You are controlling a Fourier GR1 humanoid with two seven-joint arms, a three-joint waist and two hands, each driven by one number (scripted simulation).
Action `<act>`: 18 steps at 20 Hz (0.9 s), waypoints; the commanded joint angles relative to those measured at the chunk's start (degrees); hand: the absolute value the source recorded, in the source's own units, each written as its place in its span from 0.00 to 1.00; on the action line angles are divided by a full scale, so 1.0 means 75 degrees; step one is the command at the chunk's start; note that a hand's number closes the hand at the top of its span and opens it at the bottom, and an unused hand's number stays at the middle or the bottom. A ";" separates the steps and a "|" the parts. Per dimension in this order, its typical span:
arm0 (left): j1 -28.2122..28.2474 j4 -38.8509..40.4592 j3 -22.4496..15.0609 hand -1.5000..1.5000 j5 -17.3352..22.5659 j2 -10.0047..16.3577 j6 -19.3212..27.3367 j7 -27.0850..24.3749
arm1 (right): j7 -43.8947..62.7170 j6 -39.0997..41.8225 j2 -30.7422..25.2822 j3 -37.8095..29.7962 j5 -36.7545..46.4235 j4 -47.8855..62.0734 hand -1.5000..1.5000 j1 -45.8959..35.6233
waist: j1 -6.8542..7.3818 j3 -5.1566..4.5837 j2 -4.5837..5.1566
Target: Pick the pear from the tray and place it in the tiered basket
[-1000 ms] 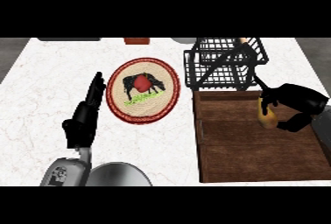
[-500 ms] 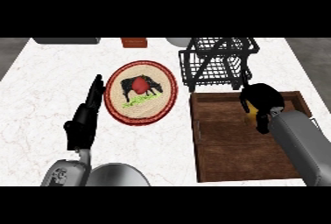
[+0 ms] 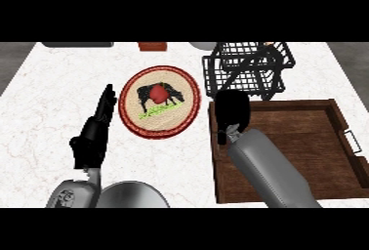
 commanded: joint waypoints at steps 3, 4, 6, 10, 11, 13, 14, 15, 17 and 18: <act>0.0013 -0.0088 -0.0089 0.50 -0.0210 -0.0106 0.0194 0.0043 | 0.2506 0.1313 0.0528 0.0276 0.0049 -0.2320 1.00 -0.0733 | -0.0033 0.0057 0.0033; 0.0060 -0.0011 0.0085 0.50 0.0029 0.0042 -0.0057 -0.0164 | 0.2912 0.1110 0.0531 0.0532 0.0069 -0.2501 1.00 -0.0701 | 0.0044 0.0057 0.0079; 0.0233 -0.0213 0.0123 0.50 0.0092 0.0097 -0.0101 -0.0068 | 0.3291 0.1420 0.0535 0.0474 0.0150 -0.2873 1.00 -0.1127 | 0.0093 0.0057 0.0084; 0.0157 -0.0216 -0.0079 0.50 -0.0076 -0.0030 -0.0044 0.0099 | 0.3287 0.2725 0.0538 -0.0559 -0.0016 -0.4006 1.00 -0.1864 | -0.0017 0.0059 0.0066; -0.0068 -0.0317 0.0084 0.50 0.0020 0.0092 -0.0124 0.0235 | 0.3426 0.2738 0.0538 -0.0635 -0.0116 -0.3870 1.00 -0.2024 | 0.0043 0.0060 0.0092; -0.0021 -0.0375 0.0048 0.50 -0.0034 0.0032 -0.0033 0.0446 | 0.3389 0.3209 0.0538 -0.0975 -0.0050 -0.4364 1.00 -0.2060 | -0.0034 0.0062 0.0071; 0.0279 -0.0317 0.0111 0.50 0.0116 0.0059 -0.0146 0.0048 | 0.3426 0.3442 0.0538 -0.1181 -0.0072 -0.4280 1.00 -0.2503 | 0.0017 0.0054 0.0073; 0.0293 -0.0325 -0.0107 0.50 -0.0136 -0.0109 0.0052 -0.0012 | 0.3448 0.3366 0.0538 -0.1495 -0.0143 -0.4157 1.00 -0.2760 | 0.0041 0.0055 0.0084; -0.0031 -0.0275 0.0135 0.50 -0.0002 0.0070 -0.0083 0.0260 | 0.3296 0.3621 0.0538 -0.1916 -0.0295 -0.4149 1.00 -0.3094 | 0.0029 0.0057 0.0100; 0.0026 0.0158 0.0169 0.50 0.0032 0.0052 -0.0165 -0.0262 | 0.3457 0.3191 0.0538 -0.1974 -0.0489 -0.4355 1.00 -0.2991 | 0.0027 0.0055 0.0120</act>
